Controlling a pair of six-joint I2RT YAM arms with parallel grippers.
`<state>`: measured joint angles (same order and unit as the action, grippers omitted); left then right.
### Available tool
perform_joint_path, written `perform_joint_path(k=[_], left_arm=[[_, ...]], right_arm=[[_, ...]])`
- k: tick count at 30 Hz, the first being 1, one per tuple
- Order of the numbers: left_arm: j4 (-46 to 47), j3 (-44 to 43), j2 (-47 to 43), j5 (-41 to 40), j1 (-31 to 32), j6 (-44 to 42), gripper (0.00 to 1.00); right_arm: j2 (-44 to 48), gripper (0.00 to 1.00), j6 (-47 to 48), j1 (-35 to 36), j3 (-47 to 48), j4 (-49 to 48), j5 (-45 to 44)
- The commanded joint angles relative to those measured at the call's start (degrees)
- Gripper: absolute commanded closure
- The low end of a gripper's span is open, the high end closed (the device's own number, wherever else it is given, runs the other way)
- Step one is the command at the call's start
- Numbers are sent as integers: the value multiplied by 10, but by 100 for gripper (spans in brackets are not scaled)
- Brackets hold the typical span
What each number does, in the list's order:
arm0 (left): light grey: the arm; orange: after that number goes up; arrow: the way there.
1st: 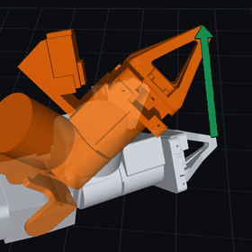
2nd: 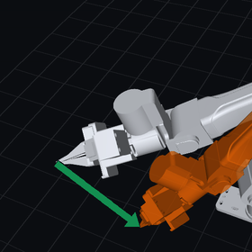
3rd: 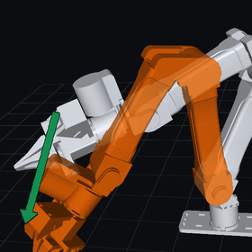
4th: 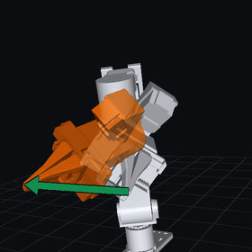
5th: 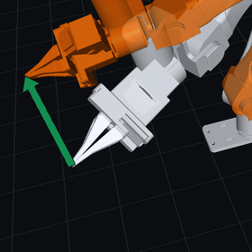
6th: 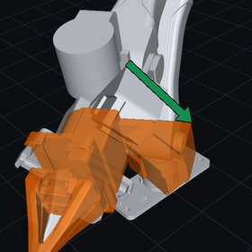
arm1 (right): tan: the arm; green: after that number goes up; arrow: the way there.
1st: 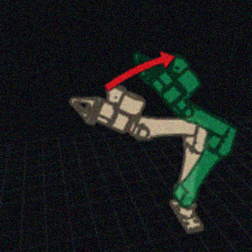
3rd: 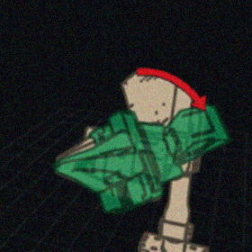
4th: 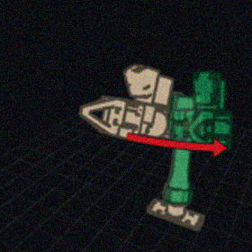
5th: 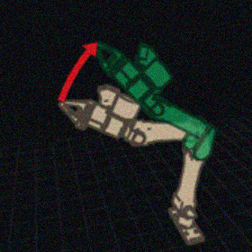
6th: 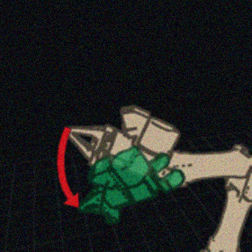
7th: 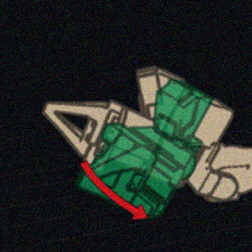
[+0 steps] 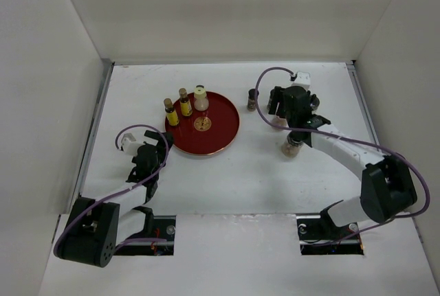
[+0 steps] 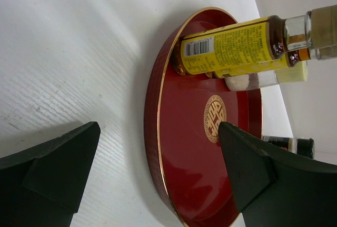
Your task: Organize the condiment bottles
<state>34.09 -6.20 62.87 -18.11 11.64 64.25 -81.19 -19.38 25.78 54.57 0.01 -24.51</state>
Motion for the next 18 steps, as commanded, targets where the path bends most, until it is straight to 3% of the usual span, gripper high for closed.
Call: perform_joint_path(k=[1, 9, 18], left_arm=[[25, -16, -16, -3, -3, -9, 0], [27, -14, -12, -2, -3, -4, 0], [27, -15, 2, 4, -4, 0, 0]], right_arm=[[-26, 25, 16, -11, 24, 25, -21], [-61, 25, 17, -27, 41, 22, -21], [-107, 34, 19, -35, 70, 9, -4]])
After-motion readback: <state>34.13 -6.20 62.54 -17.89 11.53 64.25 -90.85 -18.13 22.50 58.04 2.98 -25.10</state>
